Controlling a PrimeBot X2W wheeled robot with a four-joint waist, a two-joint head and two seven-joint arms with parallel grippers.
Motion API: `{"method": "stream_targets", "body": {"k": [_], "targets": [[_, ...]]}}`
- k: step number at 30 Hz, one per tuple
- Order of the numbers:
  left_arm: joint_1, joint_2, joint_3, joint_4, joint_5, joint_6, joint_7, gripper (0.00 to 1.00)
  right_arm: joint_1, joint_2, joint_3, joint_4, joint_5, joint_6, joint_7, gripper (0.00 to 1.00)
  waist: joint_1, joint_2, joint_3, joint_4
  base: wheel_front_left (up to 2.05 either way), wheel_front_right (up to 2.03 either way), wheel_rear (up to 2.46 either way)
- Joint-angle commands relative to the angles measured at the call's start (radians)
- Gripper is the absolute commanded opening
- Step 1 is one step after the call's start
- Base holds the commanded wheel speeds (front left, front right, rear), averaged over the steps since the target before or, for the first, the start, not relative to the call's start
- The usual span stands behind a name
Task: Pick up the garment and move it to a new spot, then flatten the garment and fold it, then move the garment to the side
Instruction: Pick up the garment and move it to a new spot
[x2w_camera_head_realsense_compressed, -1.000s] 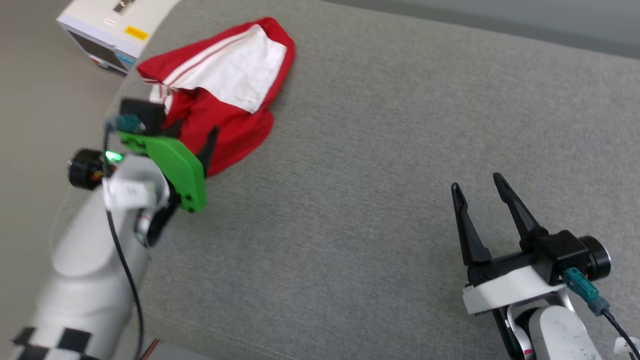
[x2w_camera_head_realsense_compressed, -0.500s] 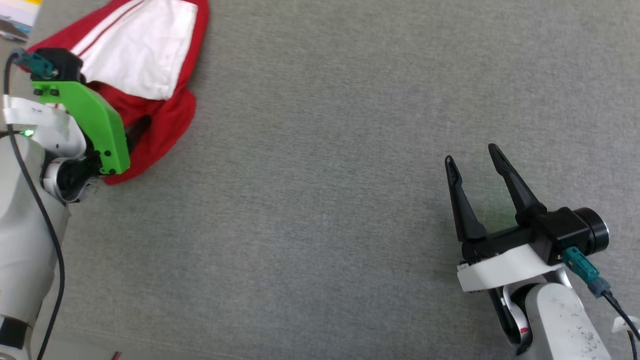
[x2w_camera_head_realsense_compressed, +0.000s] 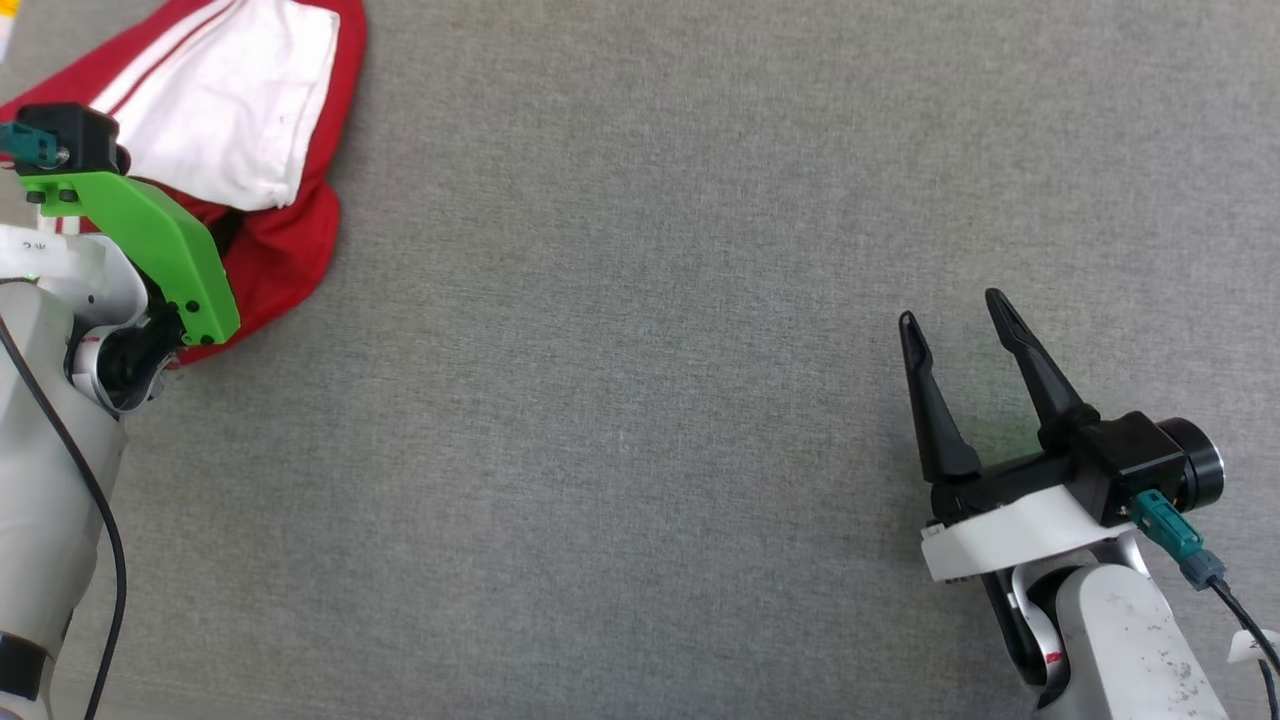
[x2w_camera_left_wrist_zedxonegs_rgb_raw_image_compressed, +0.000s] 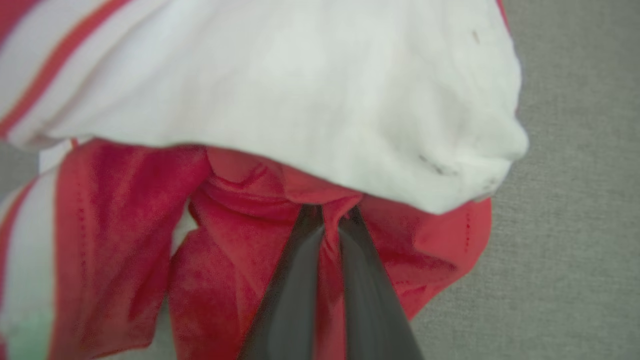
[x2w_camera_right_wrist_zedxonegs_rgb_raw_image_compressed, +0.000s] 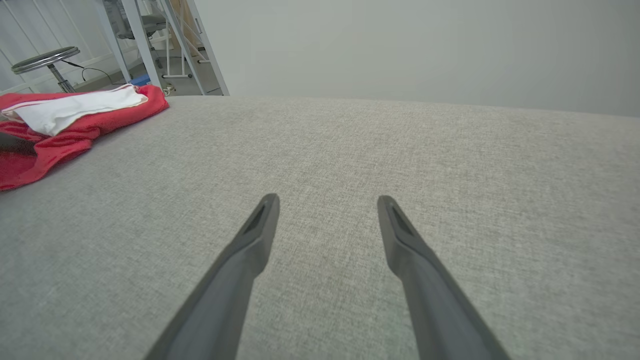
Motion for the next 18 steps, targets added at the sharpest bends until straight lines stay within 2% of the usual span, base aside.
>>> {"method": "stream_targets", "body": {"k": [1,11,18], "targets": [[-0.004,0.000,-0.003,0.001,0.016,-0.002,-0.045,0.00,-0.009,-0.003,-0.005,0.003,0.004,-0.001,-0.006,1.00,-0.0001,-0.0001,-0.050,0.012,0.00,0.00,0.00],[0.032,0.000,-0.086,-0.098,0.149,0.000,-0.330,0.00,0.054,-0.003,-0.068,0.020,0.057,-0.001,-0.006,1.00,-0.0001,-0.0001,-0.224,0.016,0.00,0.00,0.00],[0.042,-0.048,-0.136,-0.216,0.219,0.026,-0.423,0.00,0.097,-0.003,-0.115,0.020,0.085,-0.001,-0.006,1.00,-0.0001,-0.0001,-0.313,0.007,0.00,0.00,0.00]]}}
